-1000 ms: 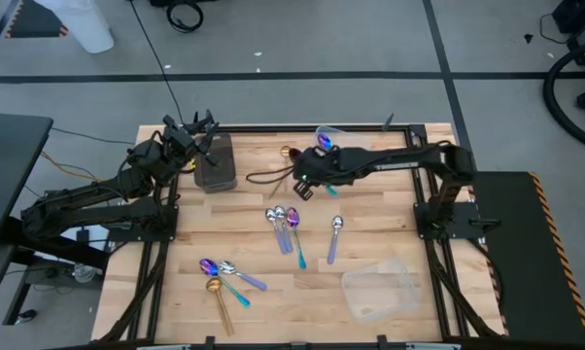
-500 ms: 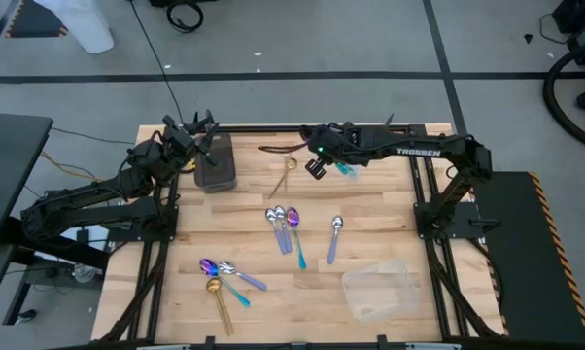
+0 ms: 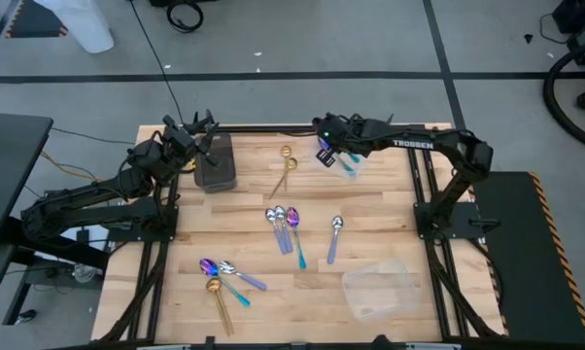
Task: Sort silverware by color (type)
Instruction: Put the blue spoon into the top transparent bin, then put the purple spoon into the black bin
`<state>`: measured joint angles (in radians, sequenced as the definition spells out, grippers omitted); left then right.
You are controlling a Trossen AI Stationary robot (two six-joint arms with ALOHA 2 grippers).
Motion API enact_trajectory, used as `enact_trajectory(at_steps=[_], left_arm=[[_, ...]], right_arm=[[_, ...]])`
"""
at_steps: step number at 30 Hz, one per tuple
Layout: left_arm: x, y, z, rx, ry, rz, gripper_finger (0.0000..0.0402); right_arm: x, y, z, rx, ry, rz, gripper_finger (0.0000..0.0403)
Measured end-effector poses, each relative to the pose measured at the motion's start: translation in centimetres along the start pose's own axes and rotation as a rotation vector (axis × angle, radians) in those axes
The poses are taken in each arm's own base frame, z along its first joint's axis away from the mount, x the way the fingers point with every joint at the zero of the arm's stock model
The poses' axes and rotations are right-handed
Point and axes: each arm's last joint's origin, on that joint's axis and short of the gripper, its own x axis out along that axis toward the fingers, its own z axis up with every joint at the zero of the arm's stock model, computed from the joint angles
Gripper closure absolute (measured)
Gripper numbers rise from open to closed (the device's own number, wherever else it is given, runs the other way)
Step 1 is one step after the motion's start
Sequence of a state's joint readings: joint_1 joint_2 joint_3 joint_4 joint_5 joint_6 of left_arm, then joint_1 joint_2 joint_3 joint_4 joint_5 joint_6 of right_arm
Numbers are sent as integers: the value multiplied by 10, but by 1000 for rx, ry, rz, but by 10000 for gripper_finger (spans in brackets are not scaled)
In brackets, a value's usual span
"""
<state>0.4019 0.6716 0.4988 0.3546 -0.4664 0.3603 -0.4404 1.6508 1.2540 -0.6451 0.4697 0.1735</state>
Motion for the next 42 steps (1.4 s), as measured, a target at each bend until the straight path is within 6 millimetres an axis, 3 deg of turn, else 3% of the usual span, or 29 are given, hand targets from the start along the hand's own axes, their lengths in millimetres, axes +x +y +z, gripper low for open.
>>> enact_trajectory(at_steps=[7,14,26,36,42], left_arm=[[0,0,0,0,1,-1,285],[0,0,0,-1,0,0,285],[0,0,0,-9,0,0,285],[0,-1,-1,-67,15,-9,285],[1,-11,0,-245,-26,-210,285]], right_arm=[[26,-15,-15,48,31,25,378],[46,-16,-34,129,22,76,379],[62,-15,-57,227,47,133,366],[61,-16,-52,256,38,178,327],[31,-22,-22,221,-6,205,327]])
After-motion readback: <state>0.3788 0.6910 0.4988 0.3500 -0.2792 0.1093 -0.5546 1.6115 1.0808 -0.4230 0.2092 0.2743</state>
